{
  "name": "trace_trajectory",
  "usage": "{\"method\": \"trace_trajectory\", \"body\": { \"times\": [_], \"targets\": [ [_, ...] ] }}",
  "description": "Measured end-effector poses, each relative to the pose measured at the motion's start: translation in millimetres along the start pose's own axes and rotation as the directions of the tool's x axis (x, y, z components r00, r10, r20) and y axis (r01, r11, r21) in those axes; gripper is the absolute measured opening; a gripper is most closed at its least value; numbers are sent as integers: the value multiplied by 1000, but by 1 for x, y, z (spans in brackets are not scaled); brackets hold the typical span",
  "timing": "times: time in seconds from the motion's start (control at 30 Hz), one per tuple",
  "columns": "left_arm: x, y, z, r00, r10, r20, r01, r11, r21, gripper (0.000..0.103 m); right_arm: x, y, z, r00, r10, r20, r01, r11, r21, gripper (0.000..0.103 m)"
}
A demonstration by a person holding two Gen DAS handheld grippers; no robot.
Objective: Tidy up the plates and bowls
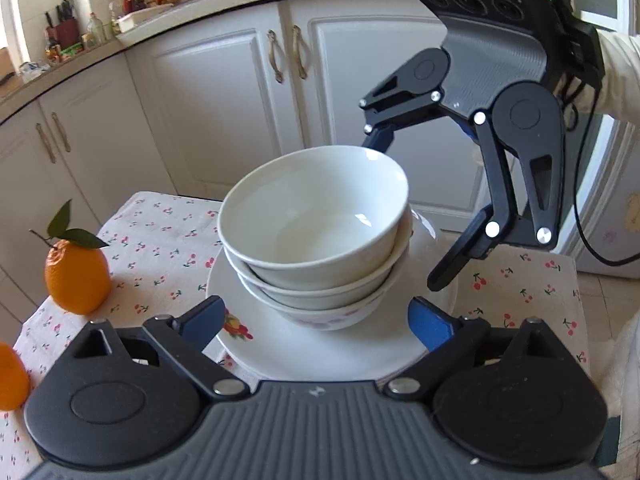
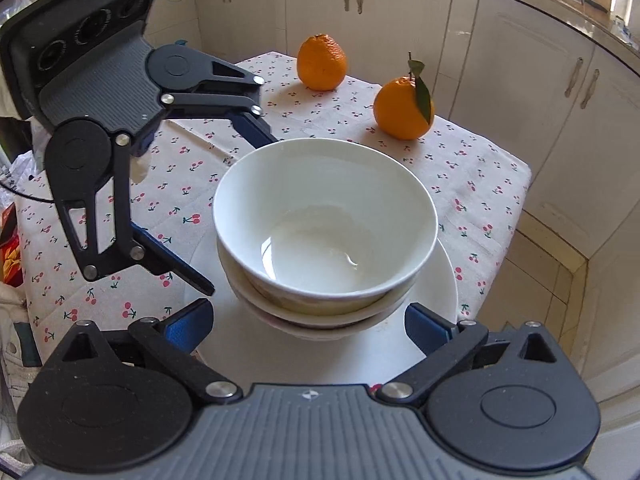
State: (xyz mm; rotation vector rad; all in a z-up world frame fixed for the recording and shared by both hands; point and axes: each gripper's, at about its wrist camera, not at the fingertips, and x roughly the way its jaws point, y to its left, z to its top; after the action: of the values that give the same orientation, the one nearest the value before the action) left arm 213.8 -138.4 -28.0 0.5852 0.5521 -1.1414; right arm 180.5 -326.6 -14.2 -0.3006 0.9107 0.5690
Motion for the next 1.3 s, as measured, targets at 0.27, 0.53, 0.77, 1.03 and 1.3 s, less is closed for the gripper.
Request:
{"method": "trace_trajectory", "body": {
  "times": [0.27,0.53,0.77,1.03,1.3],
  "targets": [
    [-55,-43,-19,959,262,107,-235,948,-216,102,-23,47,-9,978,-206,-15,205,960,191,103],
    [-91,-68,-41,866,500,-6,-425,728,-538,102,-44,94,-21,915,-403,21,347,813,469,103],
    [-123,-77,-45,827,551,-115,-493,611,-620,102,-66,127,-21,871,-488,54,386,747,541,103],
    [-137,-79,-41,807,572,-146,-518,568,-640,102,-81,142,-13,844,-529,88,407,738,538,103],
    [-135,-77,-39,794,583,-173,-543,552,-632,102,-77,142,-9,842,-533,83,411,733,542,103]
  ]
}}
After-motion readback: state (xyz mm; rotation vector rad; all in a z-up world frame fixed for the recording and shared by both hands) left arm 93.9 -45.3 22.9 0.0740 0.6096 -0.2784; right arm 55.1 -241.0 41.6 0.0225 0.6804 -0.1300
